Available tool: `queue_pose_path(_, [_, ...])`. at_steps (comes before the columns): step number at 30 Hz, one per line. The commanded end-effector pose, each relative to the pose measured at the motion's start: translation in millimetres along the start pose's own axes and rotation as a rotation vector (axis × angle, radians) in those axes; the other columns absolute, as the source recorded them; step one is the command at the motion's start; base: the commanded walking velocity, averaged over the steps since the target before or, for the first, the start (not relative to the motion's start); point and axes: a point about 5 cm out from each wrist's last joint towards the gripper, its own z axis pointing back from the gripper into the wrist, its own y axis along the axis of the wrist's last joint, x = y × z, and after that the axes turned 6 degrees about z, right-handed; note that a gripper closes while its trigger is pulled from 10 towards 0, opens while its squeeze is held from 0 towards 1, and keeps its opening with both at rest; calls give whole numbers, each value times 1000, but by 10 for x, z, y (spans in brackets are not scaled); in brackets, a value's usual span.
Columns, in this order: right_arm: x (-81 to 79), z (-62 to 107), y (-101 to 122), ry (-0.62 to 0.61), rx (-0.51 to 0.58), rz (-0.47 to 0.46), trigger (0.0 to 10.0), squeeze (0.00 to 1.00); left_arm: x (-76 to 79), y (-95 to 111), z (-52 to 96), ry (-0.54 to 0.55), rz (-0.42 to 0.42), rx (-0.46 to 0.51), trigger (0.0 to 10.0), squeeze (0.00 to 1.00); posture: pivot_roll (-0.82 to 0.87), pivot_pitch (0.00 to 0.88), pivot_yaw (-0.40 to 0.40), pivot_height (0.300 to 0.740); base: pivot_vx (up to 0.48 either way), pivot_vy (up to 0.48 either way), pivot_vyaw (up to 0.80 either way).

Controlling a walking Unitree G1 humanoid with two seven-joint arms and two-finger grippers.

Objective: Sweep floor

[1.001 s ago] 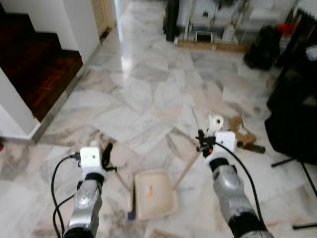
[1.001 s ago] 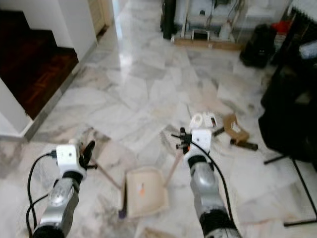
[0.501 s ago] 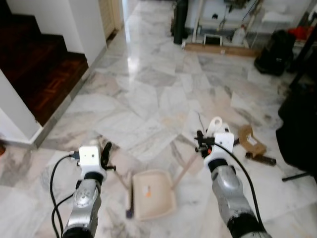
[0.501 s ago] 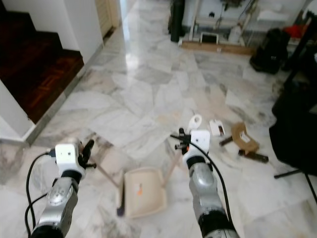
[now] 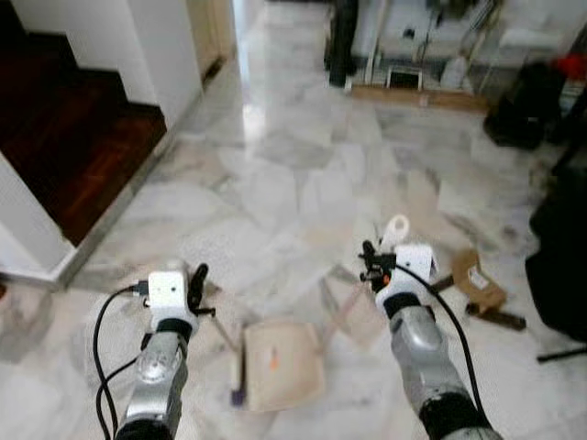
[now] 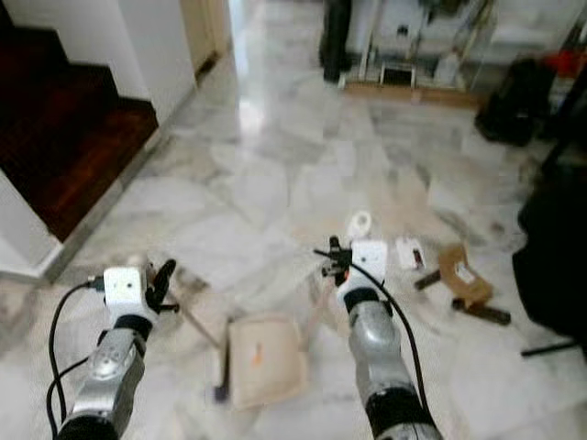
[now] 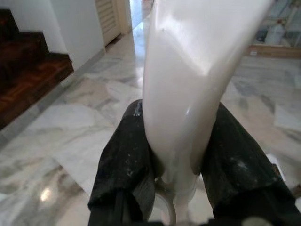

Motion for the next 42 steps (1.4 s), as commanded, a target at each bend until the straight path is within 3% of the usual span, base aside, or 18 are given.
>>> queue_pose_path(1, [-41,-34,111,10,59,-19,10000,0,-24,80,-27,3,-20,40,10000,0,-9,56,-4,740,360,0,0])
queue_pose_path(42, [-56,-60,143,14,63,-10,10000,0,-51,128,-55,15,-34,54,10000,0,-9,108,-1,740,363,0,0])
